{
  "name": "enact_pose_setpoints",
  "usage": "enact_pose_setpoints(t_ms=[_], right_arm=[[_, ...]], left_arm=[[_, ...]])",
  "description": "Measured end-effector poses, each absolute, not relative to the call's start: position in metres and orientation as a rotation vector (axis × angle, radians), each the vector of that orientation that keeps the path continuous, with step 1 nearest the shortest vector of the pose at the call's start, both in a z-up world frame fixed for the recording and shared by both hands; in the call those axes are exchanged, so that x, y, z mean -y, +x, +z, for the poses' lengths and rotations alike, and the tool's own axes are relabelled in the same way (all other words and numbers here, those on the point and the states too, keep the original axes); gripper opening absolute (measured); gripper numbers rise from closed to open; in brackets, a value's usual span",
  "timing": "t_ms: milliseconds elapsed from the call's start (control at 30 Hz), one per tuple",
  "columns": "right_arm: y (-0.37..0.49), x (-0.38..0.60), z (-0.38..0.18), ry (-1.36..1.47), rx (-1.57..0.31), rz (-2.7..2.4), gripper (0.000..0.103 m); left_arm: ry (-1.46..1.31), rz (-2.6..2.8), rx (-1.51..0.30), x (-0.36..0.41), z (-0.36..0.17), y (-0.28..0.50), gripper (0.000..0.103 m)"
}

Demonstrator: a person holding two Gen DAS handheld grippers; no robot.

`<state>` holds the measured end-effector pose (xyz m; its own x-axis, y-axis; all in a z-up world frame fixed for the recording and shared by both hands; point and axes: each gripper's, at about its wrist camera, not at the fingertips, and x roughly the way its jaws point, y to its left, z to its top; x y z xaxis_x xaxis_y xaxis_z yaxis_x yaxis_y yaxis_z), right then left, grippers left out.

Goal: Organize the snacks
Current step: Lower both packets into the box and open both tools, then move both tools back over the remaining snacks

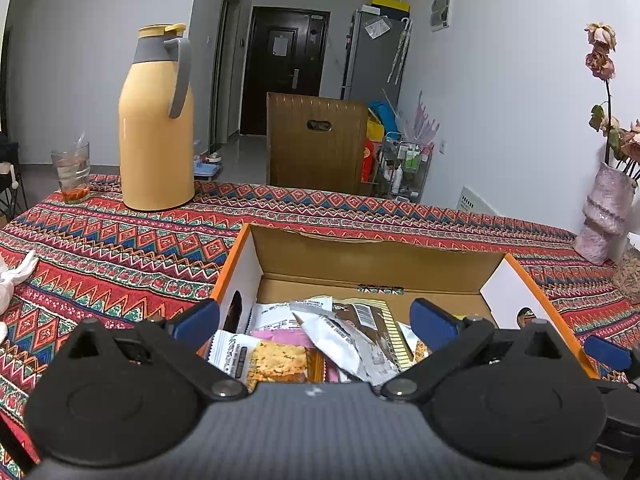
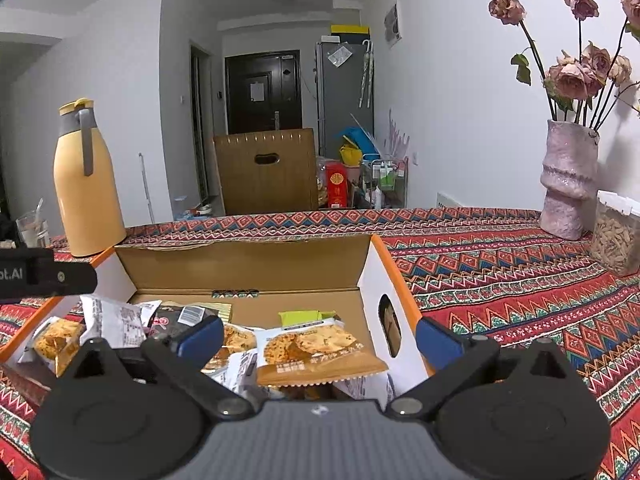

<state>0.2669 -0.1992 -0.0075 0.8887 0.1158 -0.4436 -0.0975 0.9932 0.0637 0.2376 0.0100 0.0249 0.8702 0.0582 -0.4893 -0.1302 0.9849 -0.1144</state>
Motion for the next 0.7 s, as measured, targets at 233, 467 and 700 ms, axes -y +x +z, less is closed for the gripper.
enact_pose_setpoints(t_ms=[233, 467, 700], right_arm=[[0.262, 0.205, -0.001, 0.066, -0.461, 0.117, 0.102], [0.25, 0.21, 0.012, 0.083, -0.422, 0.13, 0.103], [0.221, 0.215, 0.029, 0.062, -0.384, 0.139, 0.103]], left_arm=[[-0.134, 0.125, -0.489, -0.007, 0.035, 0.23, 0.103], [-0.124, 0.128, -0.492, -0.007, 0.048, 0.21, 0.103], [-0.109, 0.106, -0.515, -0.009, 0.052, 0.184, 0.103]])
